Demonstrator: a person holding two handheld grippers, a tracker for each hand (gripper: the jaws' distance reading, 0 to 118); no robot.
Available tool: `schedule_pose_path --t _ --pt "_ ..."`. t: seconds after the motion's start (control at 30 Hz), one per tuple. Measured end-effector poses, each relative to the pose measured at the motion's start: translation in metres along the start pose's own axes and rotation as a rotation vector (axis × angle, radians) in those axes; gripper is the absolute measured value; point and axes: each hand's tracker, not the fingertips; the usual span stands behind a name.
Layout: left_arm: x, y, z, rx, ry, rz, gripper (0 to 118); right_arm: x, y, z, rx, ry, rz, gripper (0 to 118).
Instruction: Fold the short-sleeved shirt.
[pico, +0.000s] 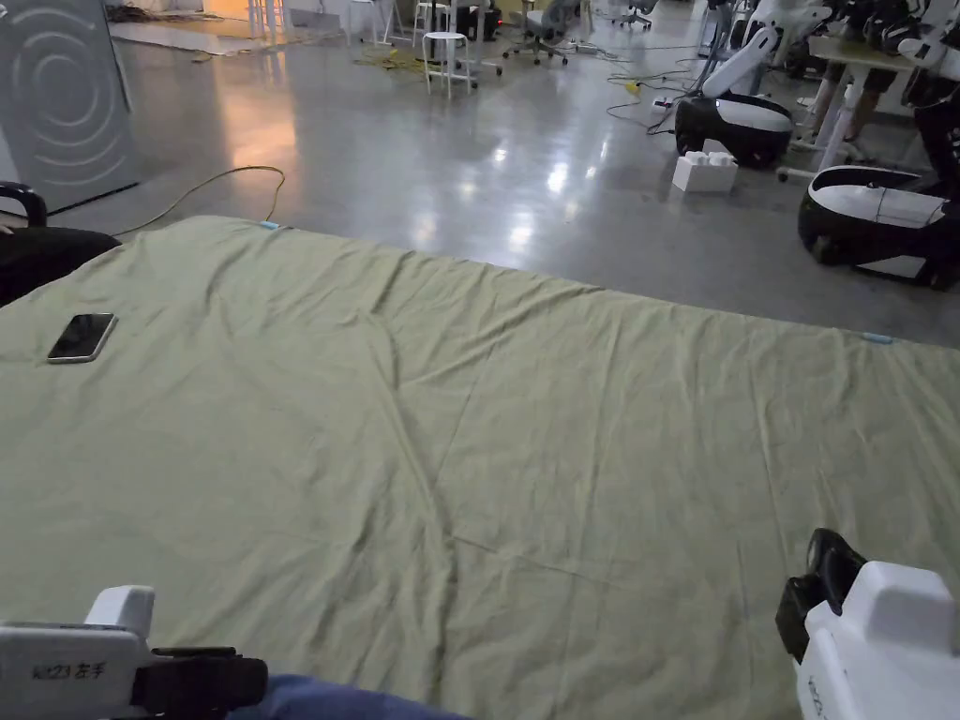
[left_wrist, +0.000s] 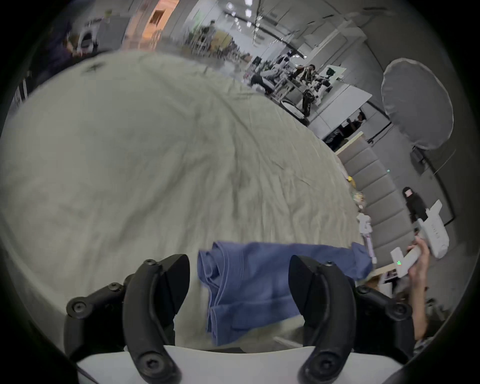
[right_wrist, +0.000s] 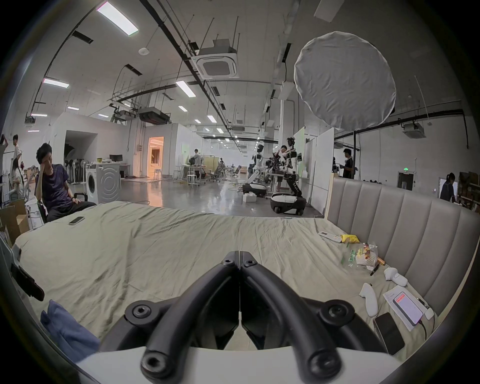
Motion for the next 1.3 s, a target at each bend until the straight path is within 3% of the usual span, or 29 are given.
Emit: schedule_pose_path --t 0.17,0.47,0.53,0.57,0.67,0.8,0.9,1.3 --pt "-0.031 -0.008 -0.023 -0.08 -0.07 0.132 81 -0.002 -0.004 0.0 -0.023 0.004 0.011 1" --pt "-0.029 -0.028 -0.043 -0.086 -0.388 0.345 80 -0.003 -0.015 0.002 -0.064 -0.002 0.021 1" --pt "-0.02 -0.033 -0.051 -0.095 -0.387 0.317 77 -0.003 -0.016 0.002 -0.073 -0.001 0.012 1" --pt "-0.017 -0.032 -0.052 -0.098 -0.382 0.308 68 -0.004 -0.016 0.002 -0.075 -0.001 0.01 1" --pt "-0.008 -0.034 -0.057 -0.11 -0.264 0.246 22 -0.005 -0.015 0.003 -0.078 0.001 0.016 1" --pt "-0.016 -0.028 -0.05 -0.094 -0.259 0.275 14 -0.006 -0.014 0.004 -0.077 0.007 0.025 1" --pt "-0.008 -0.024 -0.043 -0.074 -0.221 0.211 11 -0.006 -0.013 0.003 -0.075 0.01 0.029 1" --pt "0.008 0.024 0.014 -0.024 -0.138 0.165 10 -0.006 -0.009 -0.001 -0.056 0.032 0.025 1"
